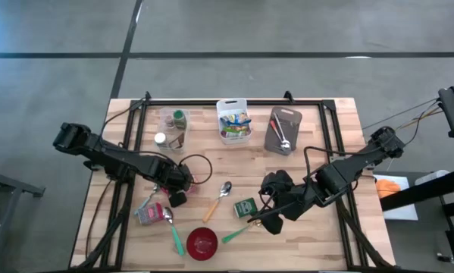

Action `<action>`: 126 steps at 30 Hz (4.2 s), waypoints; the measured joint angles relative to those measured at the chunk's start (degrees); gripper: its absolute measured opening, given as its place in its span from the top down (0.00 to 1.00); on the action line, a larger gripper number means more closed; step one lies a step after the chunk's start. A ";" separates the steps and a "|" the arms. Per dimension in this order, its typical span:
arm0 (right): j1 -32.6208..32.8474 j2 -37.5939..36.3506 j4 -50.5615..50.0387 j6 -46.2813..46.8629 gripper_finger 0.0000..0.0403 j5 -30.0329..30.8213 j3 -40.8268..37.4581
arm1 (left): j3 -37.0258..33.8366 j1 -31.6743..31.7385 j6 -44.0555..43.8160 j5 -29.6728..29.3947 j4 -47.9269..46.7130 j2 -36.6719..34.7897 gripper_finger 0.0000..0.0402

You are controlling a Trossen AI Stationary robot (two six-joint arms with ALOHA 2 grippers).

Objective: Pick & Place Food Item
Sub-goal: Put the red noodle pack into the white bin

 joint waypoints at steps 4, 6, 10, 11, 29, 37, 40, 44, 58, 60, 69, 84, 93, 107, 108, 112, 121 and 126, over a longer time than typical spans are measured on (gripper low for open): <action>0.00 0.00 0.02 0.17 0.01 0.07 0.00 | 0.08 0.04 -1.33 -0.06 0.05 -0.04 0.99; 0.00 0.00 0.00 0.49 0.01 0.90 0.00 | 0.33 0.04 -1.99 0.21 -0.18 -0.09 0.99; 0.00 0.00 0.02 0.94 0.01 1.66 -0.11 | 2.53 0.02 -1.90 1.30 -0.86 -0.31 1.00; 0.00 0.00 0.02 1.19 0.01 2.67 -0.15 | 3.34 0.02 -1.89 1.38 -1.02 -0.42 1.00; -2.44 0.88 0.03 17.62 0.01 10.30 -0.94 | 20.42 -0.48 5.41 -13.27 -5.34 -3.10 1.00; -7.16 1.31 2.10 15.75 0.01 6.83 -1.64 | 23.80 -0.50 10.79 -20.70 -4.51 -3.13 1.00; -7.36 1.31 2.09 14.34 0.01 5.55 -1.64 | 23.12 -0.39 11.34 -20.40 -5.40 -3.13 1.00; -6.40 1.31 1.46 14.60 0.01 5.66 -1.64 | 21.34 -0.39 5.84 -19.65 -6.70 -3.13 1.00; -5.09 1.31 1.59 11.37 0.01 6.81 -2.05 | 14.45 -0.14 -8.16 -14.37 -4.79 -3.13 0.72; -5.09 1.31 1.57 10.79 0.01 6.77 -2.05 | 14.45 -0.07 -7.68 -13.55 -4.71 -3.13 0.62; -5.09 1.31 1.59 9.71 0.01 6.68 -2.14 | 8.02 0.09 -7.40 -8.93 2.14 -2.99 0.15; -5.14 1.31 1.66 8.57 0.01 6.68 -2.14 | -1.01 1.73 0.82 -12.38 15.12 -2.99 0.21; -5.14 1.31 1.81 8.66 0.01 6.68 -2.14 | -3.52 8.06 -9.05 -3.80 17.96 -2.95 0.21; -5.00 1.31 1.79 7.75 0.01 4.91 -2.14 | -11.11 12.36 8.16 9.74 23.63 -2.95 0.15; -4.90 1.31 1.79 7.49 0.01 4.75 -2.14 | -11.51 12.35 9.66 10.95 23.62 -2.95 0.15; -4.85 1.31 1.78 7.23 0.01 4.74 -2.14 | -13.30 12.37 11.26 12.06 26.50 -2.97 0.15; -4.85 1.31 1.77 7.06 0.01 4.74 -2.14 | -16.78 12.43 10.49 11.95 35.71 -3.06 0.15; -4.85 1.31 1.77 6.82 0.01 4.76 -2.14 | -18.71 12.78 9.99 12.02 39.83 -3.13 0.15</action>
